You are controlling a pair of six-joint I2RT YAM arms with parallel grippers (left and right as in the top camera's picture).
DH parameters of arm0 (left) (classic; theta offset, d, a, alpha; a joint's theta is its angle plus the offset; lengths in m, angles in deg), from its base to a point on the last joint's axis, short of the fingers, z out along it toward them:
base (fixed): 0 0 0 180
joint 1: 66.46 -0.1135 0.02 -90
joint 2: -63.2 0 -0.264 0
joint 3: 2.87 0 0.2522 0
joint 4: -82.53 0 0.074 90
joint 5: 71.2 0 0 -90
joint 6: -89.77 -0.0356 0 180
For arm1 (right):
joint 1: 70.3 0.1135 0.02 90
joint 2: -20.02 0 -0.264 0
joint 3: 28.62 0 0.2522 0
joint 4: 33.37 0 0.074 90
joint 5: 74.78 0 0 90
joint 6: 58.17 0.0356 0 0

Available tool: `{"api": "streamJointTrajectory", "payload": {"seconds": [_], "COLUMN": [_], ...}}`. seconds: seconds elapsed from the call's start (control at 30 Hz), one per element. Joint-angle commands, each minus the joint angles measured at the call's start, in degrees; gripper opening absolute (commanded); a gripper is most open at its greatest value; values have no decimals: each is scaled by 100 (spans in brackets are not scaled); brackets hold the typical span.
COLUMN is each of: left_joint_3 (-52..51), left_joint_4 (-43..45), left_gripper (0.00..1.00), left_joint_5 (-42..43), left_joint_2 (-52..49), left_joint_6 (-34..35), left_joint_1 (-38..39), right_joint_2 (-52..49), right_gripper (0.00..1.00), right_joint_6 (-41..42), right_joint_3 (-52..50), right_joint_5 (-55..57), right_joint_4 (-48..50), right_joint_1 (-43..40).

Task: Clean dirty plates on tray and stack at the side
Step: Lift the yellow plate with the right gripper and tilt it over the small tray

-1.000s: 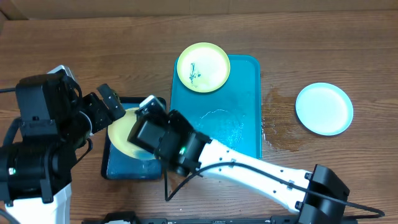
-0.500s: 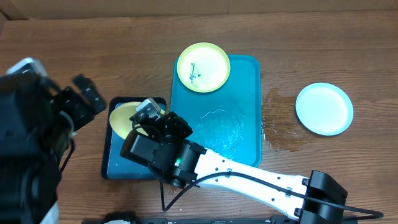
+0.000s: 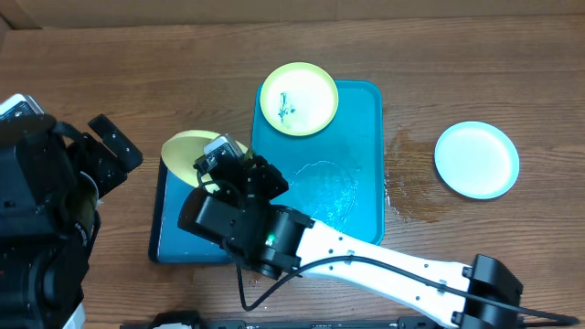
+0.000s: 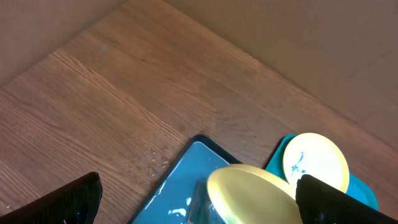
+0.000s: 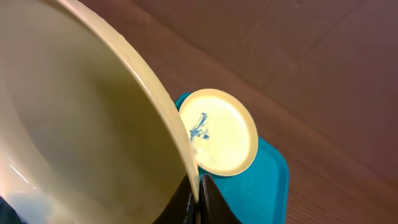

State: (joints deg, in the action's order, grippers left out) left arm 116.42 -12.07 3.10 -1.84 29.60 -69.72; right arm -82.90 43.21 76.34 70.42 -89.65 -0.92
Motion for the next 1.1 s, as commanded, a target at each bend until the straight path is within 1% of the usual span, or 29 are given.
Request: {"api": "streamJointTrajectory", "payload": {"seconds": [0.0, 0.1, 0.3, 0.97, 1.07], "left_joint_3": [70, 70, 70, 70, 70], "left_joint_4": [0, -2, -2, 0, 177], "left_gripper": [99, 100, 100, 100, 100], "left_joint_5": [-122, -122, -122, -122, -114], "left_joint_2": [-59, -131, -321, -1279, -1423], "left_joint_6": [-24, -24, -24, -24, -22], "left_joint_1": [-20, -20, -17, -20, -17], "right_joint_2": [470, 584, 645, 645, 645], "right_gripper": [4, 4, 4, 4, 4], "right_joint_6": [7, -92, -717, -715, -713], "right_joint_3": [151, 151, 151, 151, 151], "right_joint_5": [328, 330, 332, 616, 647], "right_joint_4": [46, 72, 271, 260, 258], "right_joint_1": [44, 136, 240, 240, 240]}}
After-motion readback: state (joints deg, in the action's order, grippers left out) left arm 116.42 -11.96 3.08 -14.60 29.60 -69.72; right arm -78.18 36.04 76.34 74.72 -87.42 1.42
